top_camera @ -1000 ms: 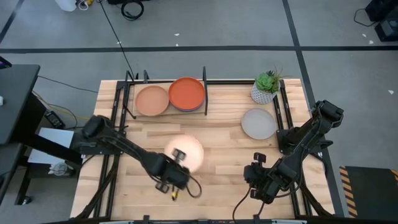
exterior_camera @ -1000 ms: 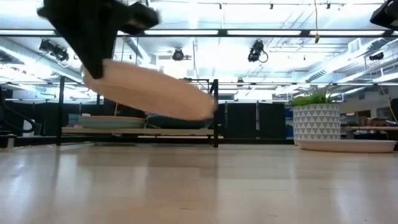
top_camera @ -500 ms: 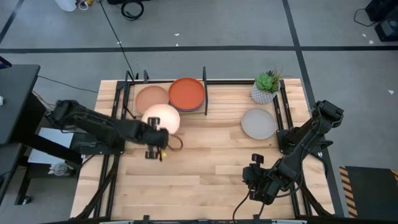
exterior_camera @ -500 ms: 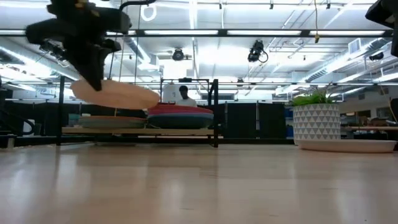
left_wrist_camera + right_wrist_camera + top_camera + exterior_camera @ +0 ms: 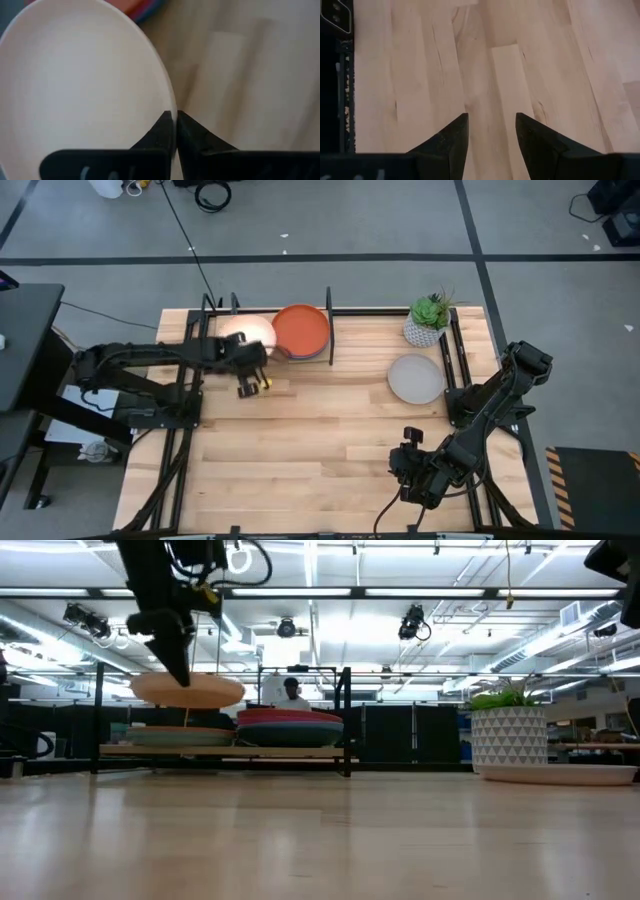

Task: Place and stack plates onto a shelf
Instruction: Stack the peach plate on top of the brown plate on the shelf

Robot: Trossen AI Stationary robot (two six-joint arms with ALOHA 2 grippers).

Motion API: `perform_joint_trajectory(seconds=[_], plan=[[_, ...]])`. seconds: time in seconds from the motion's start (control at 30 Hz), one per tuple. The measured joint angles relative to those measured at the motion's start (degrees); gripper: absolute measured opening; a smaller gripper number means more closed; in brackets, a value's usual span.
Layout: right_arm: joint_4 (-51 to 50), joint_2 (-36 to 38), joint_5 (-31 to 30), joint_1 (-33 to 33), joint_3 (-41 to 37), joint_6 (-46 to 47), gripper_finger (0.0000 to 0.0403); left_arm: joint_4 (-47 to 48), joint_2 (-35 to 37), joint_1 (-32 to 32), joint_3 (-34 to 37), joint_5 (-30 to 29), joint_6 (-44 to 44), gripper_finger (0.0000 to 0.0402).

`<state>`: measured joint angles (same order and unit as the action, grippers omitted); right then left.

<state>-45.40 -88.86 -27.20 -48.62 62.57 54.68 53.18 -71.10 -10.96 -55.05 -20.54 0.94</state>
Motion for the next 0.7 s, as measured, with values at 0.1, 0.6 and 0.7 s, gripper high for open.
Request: perform_joint_trajectory(seconds=[0.1,0.6,0.7], plan=[[0.6,0.0,0.0,0.0,0.0,-0.8,0.0169,-0.7,-0.2,-5.3,0.3,0.2,1.0,0.0016],[0.7,0.0,0.2,0.0,0.0,-1.5,0.0169,-8.4,-0.2,-12.8,8.7,7.7,4.8,0.0021],[0.8,0.0,0.2,0.3,0.0,-1.8,0.0169,-8.7,-0.2,-11.3,8.7,8.0,5.9,0.0023]])
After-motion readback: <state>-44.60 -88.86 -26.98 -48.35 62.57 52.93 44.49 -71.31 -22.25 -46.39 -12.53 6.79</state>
